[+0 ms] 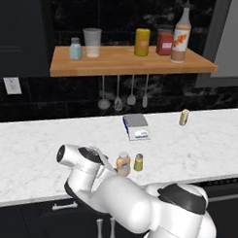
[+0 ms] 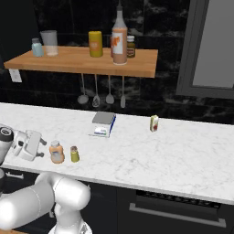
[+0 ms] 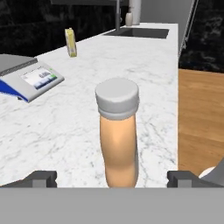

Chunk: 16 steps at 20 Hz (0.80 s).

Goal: Put the shaker and condiment bottle from the counter next to their counterparts in the cabinet.

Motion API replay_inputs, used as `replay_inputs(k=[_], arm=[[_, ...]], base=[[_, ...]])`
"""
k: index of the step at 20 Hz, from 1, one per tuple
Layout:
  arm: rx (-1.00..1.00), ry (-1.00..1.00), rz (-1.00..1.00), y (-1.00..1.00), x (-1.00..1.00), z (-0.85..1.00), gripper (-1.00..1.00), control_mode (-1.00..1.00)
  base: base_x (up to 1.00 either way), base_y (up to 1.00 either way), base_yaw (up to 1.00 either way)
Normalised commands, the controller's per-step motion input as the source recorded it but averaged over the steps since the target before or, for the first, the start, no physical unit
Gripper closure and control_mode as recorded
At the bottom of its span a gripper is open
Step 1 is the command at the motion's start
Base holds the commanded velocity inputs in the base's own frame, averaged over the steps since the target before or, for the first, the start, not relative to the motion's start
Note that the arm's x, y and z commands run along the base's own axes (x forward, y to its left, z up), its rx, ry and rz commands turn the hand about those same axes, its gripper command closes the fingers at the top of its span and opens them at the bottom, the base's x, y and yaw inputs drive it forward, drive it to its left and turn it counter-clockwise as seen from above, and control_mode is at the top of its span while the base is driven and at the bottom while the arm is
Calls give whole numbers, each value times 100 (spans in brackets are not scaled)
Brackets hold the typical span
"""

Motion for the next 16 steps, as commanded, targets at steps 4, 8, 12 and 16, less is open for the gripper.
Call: replay_inputs(k=[4, 8, 12, 16], arm=[[0, 0, -1, -8, 1, -1, -100, -100], [0, 0, 0, -14, 5, 0, -100, -100], [0, 0, 0, -12, 10, 0, -100, -100], [0, 0, 0, -17, 7, 0, -100, -100]], base=[[0, 0, 0], [0, 0, 0], [0, 0, 0], [0, 0, 0]])
